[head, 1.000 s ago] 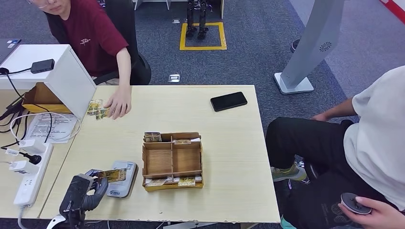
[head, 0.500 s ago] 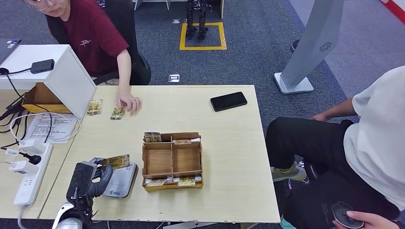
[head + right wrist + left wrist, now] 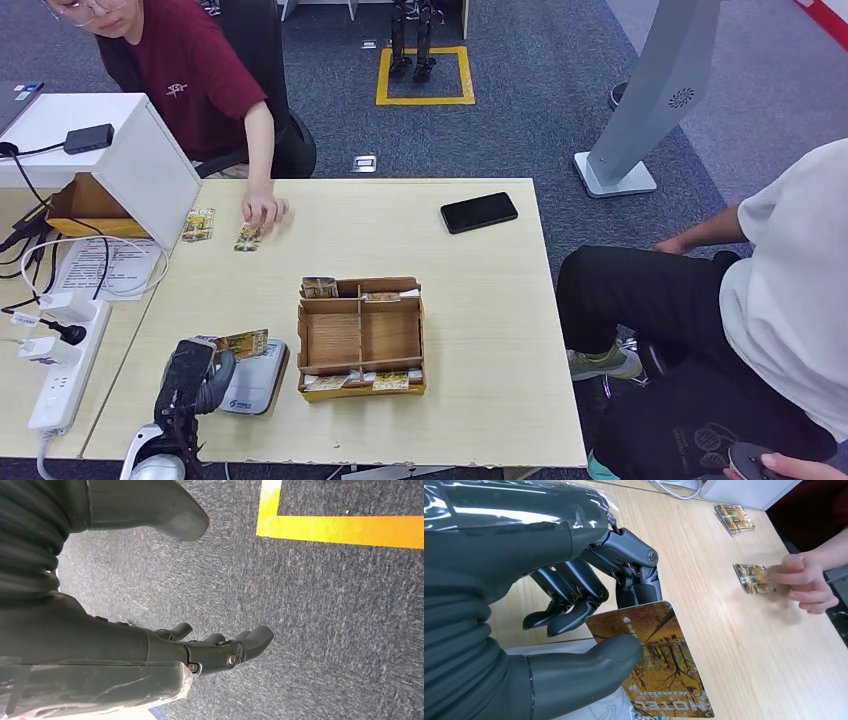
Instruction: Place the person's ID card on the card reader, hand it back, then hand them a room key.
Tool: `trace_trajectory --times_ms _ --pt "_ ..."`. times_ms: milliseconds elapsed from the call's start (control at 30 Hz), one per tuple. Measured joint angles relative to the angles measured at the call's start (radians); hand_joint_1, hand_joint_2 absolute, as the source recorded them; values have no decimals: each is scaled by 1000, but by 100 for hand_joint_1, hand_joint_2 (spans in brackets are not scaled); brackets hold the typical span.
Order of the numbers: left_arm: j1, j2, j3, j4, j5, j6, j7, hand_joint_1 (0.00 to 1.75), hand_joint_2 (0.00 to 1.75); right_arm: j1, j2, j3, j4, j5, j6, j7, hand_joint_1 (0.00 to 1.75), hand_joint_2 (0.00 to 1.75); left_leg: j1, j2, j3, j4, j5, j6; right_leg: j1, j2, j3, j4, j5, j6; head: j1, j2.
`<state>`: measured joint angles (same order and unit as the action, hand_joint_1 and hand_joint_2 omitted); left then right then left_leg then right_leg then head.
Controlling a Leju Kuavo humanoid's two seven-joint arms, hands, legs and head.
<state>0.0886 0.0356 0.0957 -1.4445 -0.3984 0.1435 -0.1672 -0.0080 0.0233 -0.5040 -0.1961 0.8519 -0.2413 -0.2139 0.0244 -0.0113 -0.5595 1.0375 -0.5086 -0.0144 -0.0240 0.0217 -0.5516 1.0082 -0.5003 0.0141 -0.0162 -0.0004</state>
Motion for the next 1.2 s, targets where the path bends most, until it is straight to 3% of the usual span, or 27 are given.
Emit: trace_trajectory --times_ms 367,667,1200 --pt "-7 9 19 41 -7 -20 -13 175 175 -2 0 -17 0 13 0 -5 0 175 0 0 0 0 0 0 0 0 0 0 0 0 0 0" --pt "21 24 50 13 158 -147 -43 175 175 0 0 -31 0 20 0 6 0 175 0 0 0 0 0 0 0 0 0 0 0 0 0 0" --pt "29 70 100 -33 300 -241 -38 175 175 -3 0 -45 0 42 -8 20 0 175 0 0 0 0 0 0 0 0 0 0 0 0 0 0"
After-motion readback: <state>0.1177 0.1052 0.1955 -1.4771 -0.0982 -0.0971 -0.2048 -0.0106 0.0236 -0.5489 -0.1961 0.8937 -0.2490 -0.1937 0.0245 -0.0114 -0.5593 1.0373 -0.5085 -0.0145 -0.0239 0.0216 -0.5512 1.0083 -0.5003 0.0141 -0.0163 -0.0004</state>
